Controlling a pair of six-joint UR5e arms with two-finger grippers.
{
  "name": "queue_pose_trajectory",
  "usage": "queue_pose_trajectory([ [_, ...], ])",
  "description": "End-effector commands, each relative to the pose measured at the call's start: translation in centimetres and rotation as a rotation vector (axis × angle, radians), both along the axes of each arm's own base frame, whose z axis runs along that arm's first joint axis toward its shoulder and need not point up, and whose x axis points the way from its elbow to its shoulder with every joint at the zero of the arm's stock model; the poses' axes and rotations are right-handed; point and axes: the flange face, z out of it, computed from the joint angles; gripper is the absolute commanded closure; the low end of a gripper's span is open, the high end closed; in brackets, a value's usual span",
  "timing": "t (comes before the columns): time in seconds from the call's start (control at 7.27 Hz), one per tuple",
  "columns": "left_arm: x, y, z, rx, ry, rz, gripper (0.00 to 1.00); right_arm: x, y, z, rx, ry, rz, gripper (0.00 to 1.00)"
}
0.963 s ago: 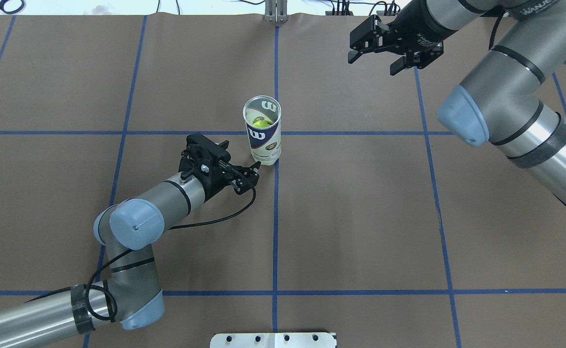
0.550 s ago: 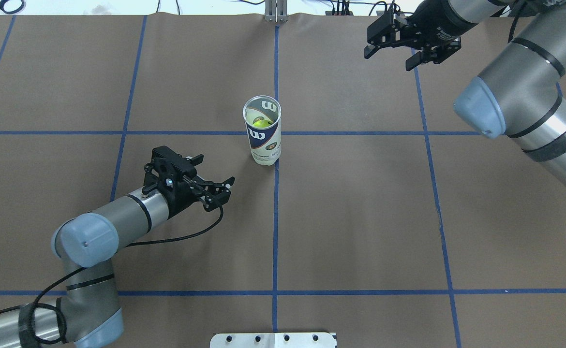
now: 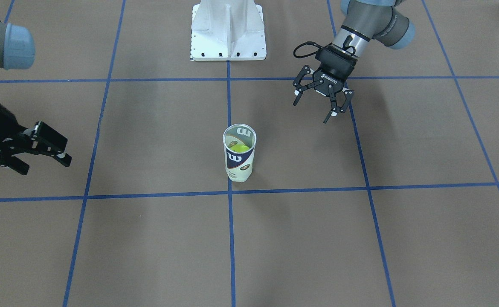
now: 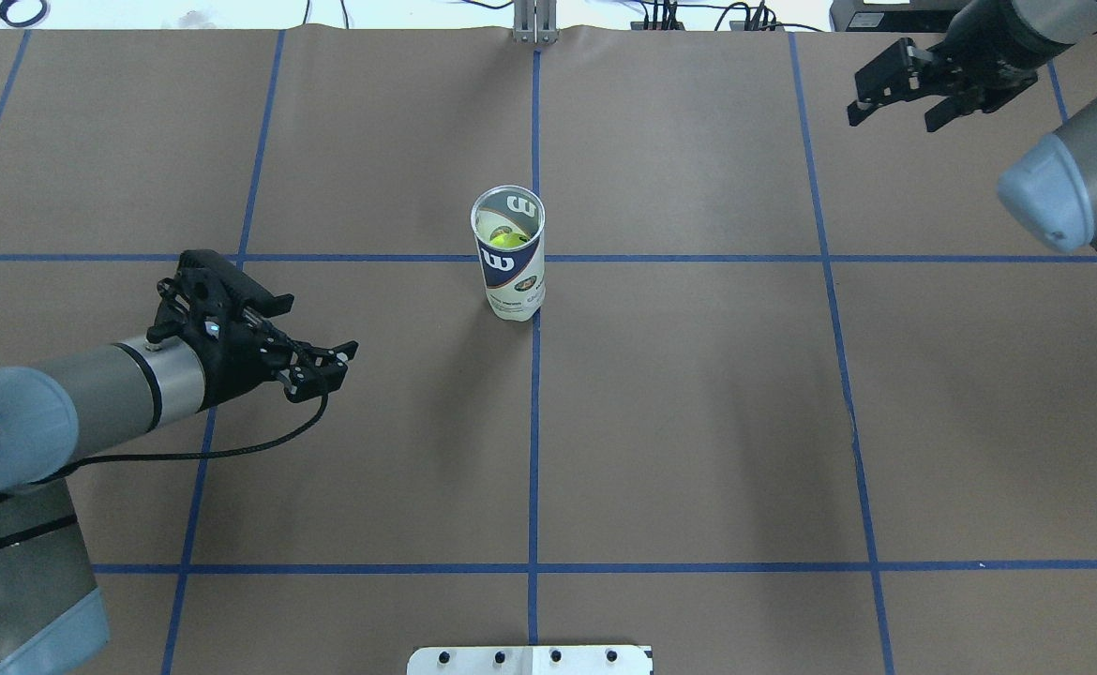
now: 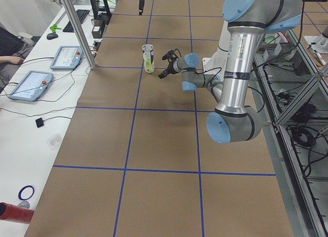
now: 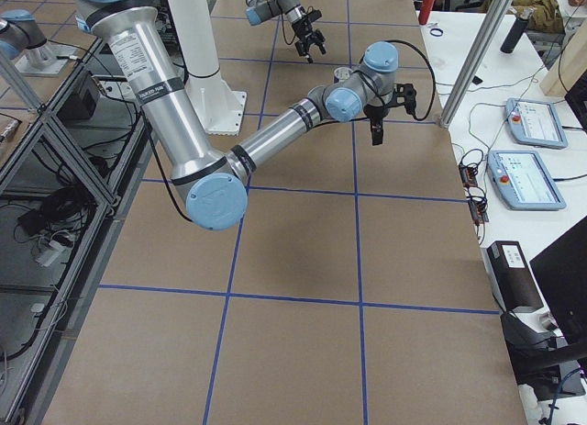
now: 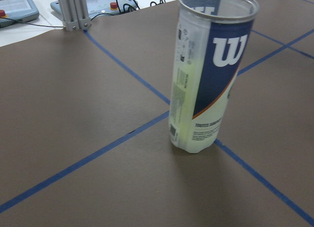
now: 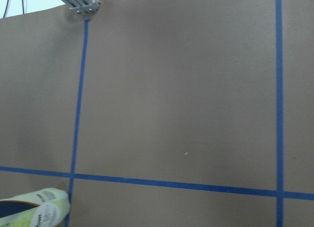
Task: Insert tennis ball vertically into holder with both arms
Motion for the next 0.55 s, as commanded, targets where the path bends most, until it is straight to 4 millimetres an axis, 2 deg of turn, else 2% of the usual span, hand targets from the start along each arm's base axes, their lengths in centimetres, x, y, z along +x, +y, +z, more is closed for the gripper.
queue_pose_trajectory([
  [0.0,-5.2,-5.0,1.5,-0.154,-0.031,-0.036,0.01,6.7,0.5,10.0,0.044,0.169,-0.184,0.01],
  [0.14,-8.6,-7.8,3.0,-0.297,-0.091,0.028,0.01,11.7,0.4,16.2,0.048,0.195,-0.227,0.01],
  [0.28,-13.1,-10.8,5.7,-0.421,-0.103,0.063,0.01,15.7,0.3,20.9,0.073,0.214,-0.283,0.01],
  [0.41,-16.3,-12.6,9.8,-0.449,-0.163,0.159,0.01,17.9,0.3,24.5,0.07,0.217,-0.319,0.01],
])
